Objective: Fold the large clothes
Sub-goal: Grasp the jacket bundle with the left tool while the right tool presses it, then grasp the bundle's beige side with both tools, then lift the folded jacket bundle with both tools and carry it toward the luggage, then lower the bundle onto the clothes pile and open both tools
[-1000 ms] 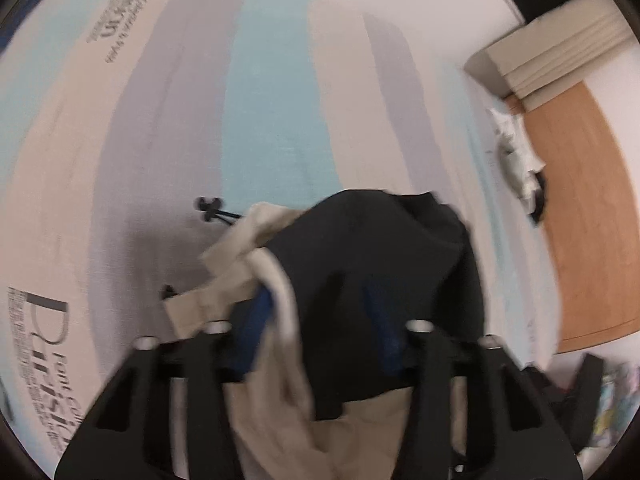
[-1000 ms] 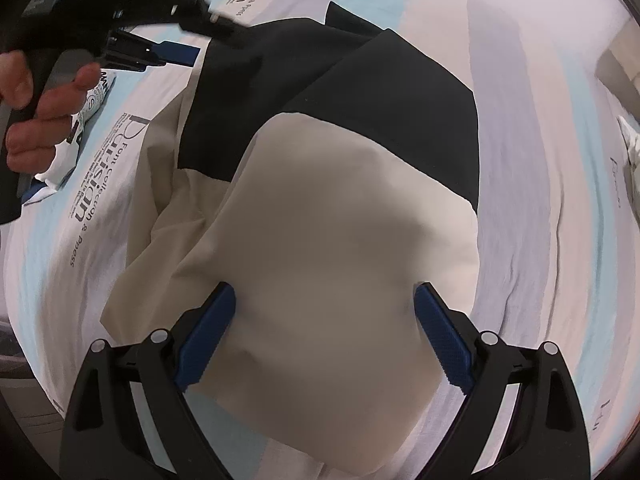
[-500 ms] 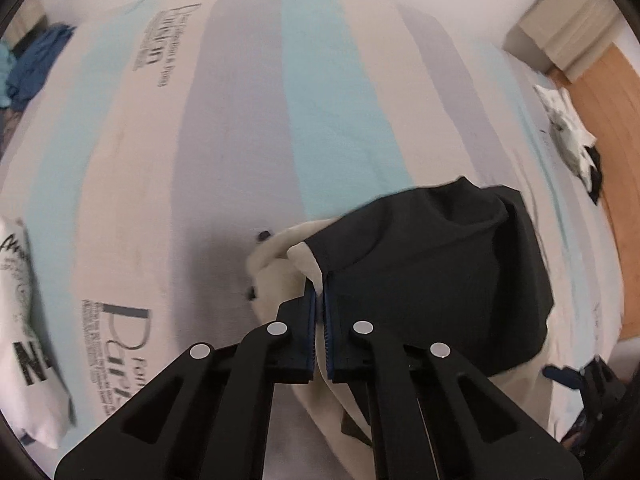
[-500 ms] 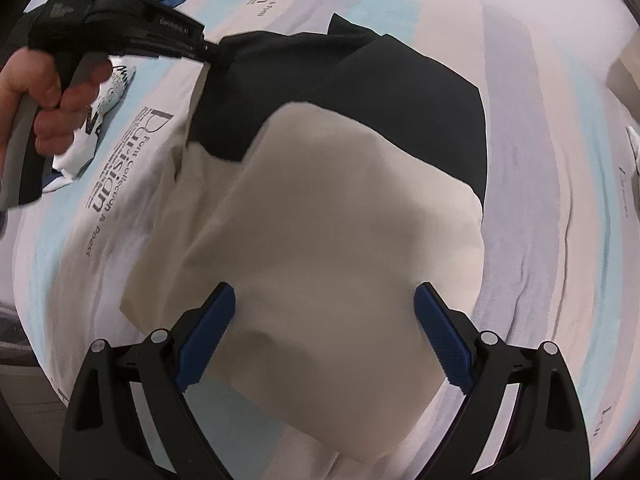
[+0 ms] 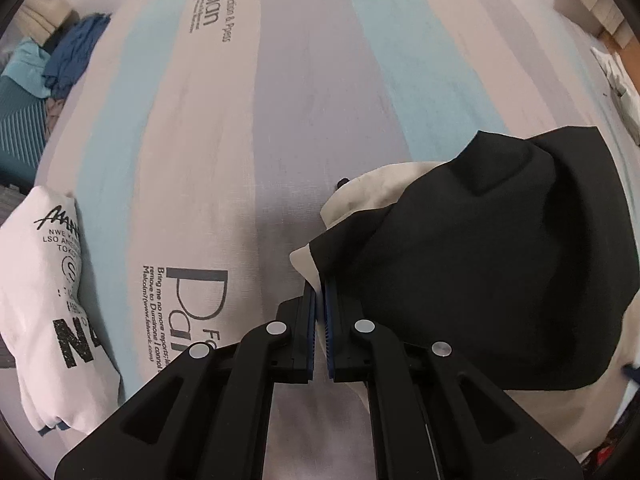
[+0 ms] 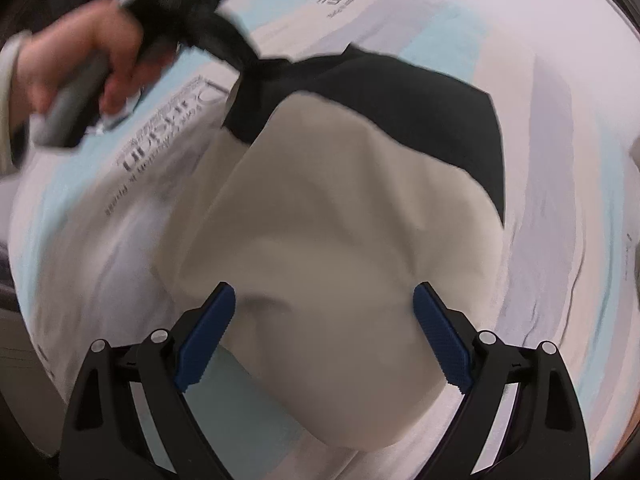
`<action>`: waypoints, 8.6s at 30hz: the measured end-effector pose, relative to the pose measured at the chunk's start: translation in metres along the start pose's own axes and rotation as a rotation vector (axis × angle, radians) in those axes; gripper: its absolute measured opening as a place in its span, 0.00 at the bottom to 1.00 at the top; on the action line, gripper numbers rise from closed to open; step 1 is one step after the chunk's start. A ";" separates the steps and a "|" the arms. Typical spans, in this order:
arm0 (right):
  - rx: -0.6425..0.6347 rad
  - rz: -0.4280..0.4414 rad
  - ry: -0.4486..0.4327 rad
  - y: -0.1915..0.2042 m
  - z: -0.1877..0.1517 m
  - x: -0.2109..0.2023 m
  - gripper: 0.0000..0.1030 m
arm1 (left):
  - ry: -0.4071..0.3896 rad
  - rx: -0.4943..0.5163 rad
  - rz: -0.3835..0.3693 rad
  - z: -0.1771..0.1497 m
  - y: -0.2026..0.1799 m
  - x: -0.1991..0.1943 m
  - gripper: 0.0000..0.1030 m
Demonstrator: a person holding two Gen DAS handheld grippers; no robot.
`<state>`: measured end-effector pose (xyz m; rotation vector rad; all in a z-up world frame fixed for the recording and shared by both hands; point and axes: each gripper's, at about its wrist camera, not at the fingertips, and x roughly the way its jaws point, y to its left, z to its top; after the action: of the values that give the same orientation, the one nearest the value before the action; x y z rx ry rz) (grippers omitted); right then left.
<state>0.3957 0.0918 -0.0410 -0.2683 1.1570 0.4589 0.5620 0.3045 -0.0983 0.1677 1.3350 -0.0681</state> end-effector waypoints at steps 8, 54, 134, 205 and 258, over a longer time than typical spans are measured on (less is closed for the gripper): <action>0.131 -0.024 0.012 -0.064 0.020 0.003 0.84 | -0.003 -0.063 -0.093 0.003 0.003 -0.005 0.23; 0.460 0.500 0.257 -0.153 0.009 0.106 0.94 | 0.110 -0.210 -0.656 -0.112 0.004 0.063 0.95; 0.527 0.504 0.059 -0.152 -0.008 0.075 0.43 | -0.008 -0.176 -0.348 -0.096 -0.128 -0.036 0.22; 0.109 0.624 -0.121 0.317 0.324 0.034 0.39 | -0.198 -0.399 0.136 -0.133 0.365 -0.201 0.23; -0.077 -0.020 -0.494 0.309 0.018 -0.145 0.93 | -0.448 -0.604 0.322 -0.410 0.165 -0.301 0.94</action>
<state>0.2150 0.3404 0.1094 -0.2168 0.6547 0.5173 0.1215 0.5187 0.1154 -0.1426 0.8210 0.5378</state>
